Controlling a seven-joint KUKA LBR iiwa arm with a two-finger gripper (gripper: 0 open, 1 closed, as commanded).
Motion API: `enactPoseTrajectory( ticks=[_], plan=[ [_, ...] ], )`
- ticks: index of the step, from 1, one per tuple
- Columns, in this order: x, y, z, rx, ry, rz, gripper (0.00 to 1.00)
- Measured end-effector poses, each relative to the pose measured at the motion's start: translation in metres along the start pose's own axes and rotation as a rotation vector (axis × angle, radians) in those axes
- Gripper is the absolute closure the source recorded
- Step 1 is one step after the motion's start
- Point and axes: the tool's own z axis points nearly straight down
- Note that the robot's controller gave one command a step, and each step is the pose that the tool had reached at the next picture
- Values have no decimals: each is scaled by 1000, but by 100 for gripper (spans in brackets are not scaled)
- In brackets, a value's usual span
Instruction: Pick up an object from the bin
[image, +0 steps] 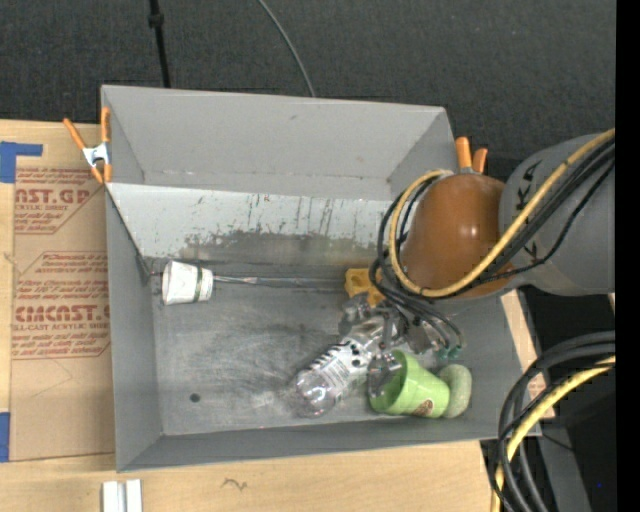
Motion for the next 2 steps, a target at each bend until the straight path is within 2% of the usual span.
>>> enactPoseTrajectory(
  ticks=[1, 2],
  plan=[
    [-14, 6, -13, 1, -6, -45, 0],
    [-10, -3, 54, 1, -7, -79, 0]
  ],
)
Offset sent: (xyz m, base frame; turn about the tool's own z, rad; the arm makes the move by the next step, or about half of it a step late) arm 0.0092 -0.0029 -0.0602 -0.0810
